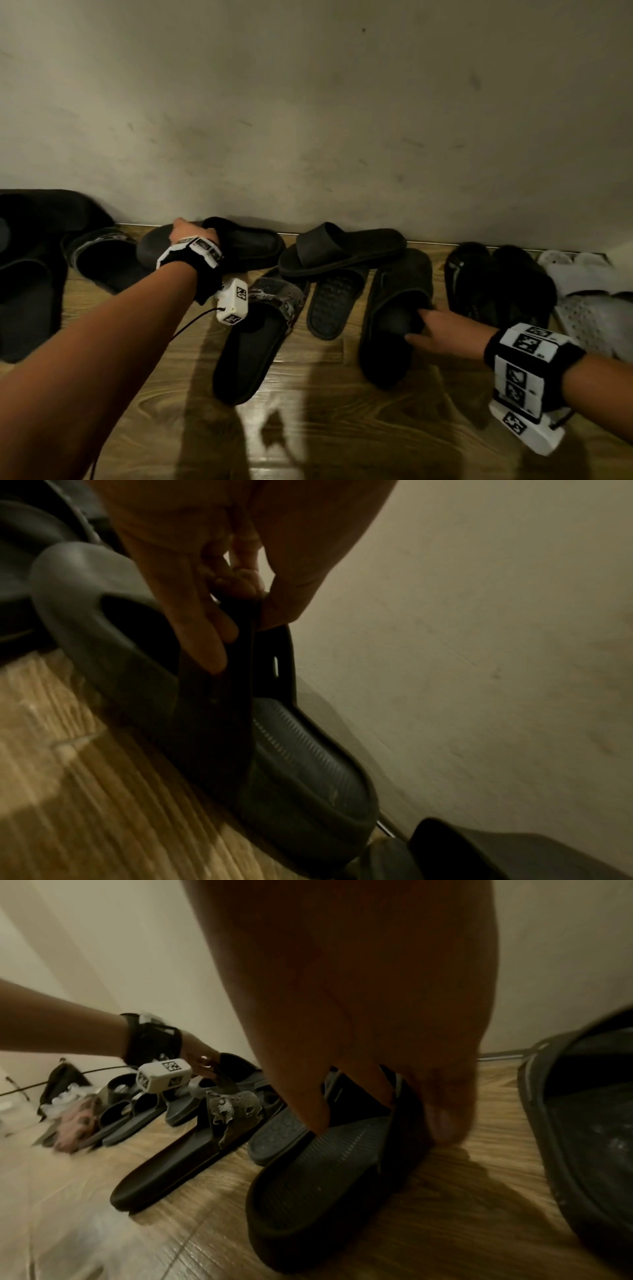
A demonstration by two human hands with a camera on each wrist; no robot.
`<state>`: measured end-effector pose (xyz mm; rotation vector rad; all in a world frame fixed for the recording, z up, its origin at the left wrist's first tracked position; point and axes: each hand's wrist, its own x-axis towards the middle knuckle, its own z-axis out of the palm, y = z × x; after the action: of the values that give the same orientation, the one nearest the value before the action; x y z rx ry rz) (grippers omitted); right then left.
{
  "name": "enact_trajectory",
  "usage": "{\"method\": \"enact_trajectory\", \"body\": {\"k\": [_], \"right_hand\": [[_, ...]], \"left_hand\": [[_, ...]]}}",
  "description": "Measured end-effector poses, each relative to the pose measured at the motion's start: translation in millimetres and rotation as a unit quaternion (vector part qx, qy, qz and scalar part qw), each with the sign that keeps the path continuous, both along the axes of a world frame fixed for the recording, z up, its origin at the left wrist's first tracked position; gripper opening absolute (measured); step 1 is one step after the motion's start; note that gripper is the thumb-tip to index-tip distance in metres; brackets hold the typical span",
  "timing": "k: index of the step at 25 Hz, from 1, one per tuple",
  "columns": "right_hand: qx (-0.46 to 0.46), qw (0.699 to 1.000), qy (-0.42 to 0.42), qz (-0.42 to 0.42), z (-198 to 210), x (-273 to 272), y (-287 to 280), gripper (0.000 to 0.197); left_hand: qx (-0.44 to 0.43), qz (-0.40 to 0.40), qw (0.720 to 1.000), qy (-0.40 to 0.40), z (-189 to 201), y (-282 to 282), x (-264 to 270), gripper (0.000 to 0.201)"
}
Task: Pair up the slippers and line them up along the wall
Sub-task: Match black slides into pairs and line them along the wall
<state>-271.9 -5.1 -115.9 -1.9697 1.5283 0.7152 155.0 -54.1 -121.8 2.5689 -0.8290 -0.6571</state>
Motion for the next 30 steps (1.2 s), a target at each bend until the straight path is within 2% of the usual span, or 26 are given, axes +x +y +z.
{"method": "enact_trajectory", "body": {"k": [3, 5, 8, 11, 14, 16, 17, 19, 20, 22, 26, 28, 30], "right_hand": [[-0.024, 0.999, -0.043, -0.002, 0, 4, -5, 0.061], [-0.019, 0.998, -0.055, 0.021, 2, 13, -6, 0.063], [-0.004, 0.994, -0.078, 0.069, 1, 40, -4, 0.061], [-0.002, 0.986, -0.115, 0.117, -3, 79, 1, 0.059], [0.02, 0.966, -0.157, 0.205, 1, 111, 8, 0.065], [0.053, 0.954, -0.187, 0.226, 9, 115, 6, 0.067], [0.059, 0.954, -0.203, 0.211, 14, 109, 3, 0.063], [0.034, 0.96, -0.224, 0.165, 27, 87, -7, 0.042], [0.01, 0.964, -0.224, 0.141, 33, 70, -12, 0.031], [-0.035, 0.969, -0.221, 0.101, 44, 30, -20, 0.021], [-0.128, 0.969, -0.21, 0.003, 55, -43, -23, 0.021], [-0.131, 0.968, -0.207, -0.046, 58, -68, -17, 0.023], [-0.111, 0.972, -0.198, -0.062, 57, -82, -8, 0.024]], "left_hand": [[0.007, -0.009, 0.999, -0.032, 19, 3, 16, 0.046], [-0.026, -0.026, 0.998, -0.054, 37, 5, 23, 0.047], [-0.094, -0.033, 0.993, -0.059, 65, 13, 27, 0.037], [-0.145, -0.039, 0.986, -0.069, 86, 26, 14, 0.017], [-0.188, -0.041, 0.98, -0.059, 100, 43, -7, 0.026], [-0.199, -0.08, 0.975, -0.053, 110, 53, -24, 0.018], [-0.199, -0.109, 0.972, -0.055, 113, 58, -33, 0.016], [-0.204, -0.186, 0.959, -0.062, 116, 66, -54, 0.018], [-0.207, -0.228, 0.95, -0.059, 116, 70, -69, 0.02], [-0.214, -0.315, 0.923, -0.05, 115, 73, -101, 0.023], [-0.186, -0.478, 0.858, -0.011, 103, 63, -170, 0.026], [-0.165, -0.539, 0.826, -0.008, 92, 52, -208, 0.024], [-0.139, -0.575, 0.806, -0.023, 77, 41, -244, 0.023]]}}
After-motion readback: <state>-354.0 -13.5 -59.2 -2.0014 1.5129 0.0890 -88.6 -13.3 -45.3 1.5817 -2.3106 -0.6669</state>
